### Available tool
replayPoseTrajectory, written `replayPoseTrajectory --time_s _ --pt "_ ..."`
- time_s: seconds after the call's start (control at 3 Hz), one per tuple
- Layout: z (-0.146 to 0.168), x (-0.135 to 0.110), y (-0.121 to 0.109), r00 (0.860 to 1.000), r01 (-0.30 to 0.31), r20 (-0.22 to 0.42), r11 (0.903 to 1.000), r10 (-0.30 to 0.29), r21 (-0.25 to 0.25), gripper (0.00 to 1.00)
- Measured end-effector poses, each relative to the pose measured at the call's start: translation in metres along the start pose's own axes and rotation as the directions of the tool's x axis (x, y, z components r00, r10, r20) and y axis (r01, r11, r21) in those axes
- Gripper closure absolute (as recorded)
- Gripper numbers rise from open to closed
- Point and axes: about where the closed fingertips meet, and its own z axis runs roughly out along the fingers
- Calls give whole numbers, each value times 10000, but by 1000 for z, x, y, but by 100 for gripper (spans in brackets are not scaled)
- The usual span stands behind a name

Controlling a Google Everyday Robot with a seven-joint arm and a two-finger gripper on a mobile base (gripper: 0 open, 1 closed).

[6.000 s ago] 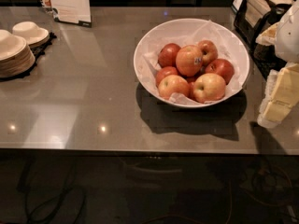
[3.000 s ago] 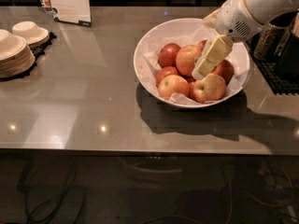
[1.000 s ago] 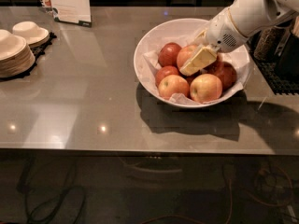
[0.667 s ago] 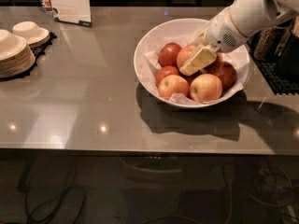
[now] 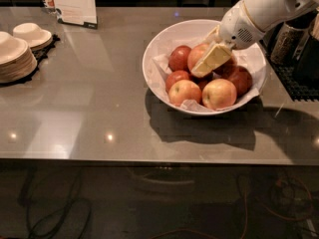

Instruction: Pick apple from white bowl

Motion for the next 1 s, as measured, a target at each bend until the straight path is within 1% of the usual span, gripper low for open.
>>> replayPoseTrajectory --time_s 0.33,0.67,1.0 --pt "-19 -23 -4 9992 293 -268 9995 -295 -103 100" --pt "-34 -45 -9 9980 592 -229 9982 -595 -130 100" --pt "-42 -52 -13 9979 647 70 9977 -646 -193 100"
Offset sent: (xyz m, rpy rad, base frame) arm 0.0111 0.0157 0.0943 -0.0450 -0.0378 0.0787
